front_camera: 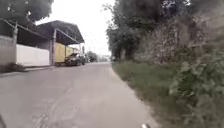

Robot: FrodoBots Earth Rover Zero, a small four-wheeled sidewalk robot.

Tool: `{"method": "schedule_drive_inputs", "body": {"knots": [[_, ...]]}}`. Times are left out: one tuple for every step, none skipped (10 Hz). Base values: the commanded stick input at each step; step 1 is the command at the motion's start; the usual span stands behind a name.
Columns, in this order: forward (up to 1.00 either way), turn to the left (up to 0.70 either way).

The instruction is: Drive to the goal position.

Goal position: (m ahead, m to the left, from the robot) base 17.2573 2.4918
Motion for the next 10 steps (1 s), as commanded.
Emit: {"method": "schedule_drive_inputs", "body": {"knots": [[1.00,0.00],[1.00,0.00],[1.00,0.00],[1.00,0.00],[1.00,0.00],[1.00,0.00],[1.00,0.00],[1.00,0.00],[1.00,0.00],[1.00,0.00]]}}
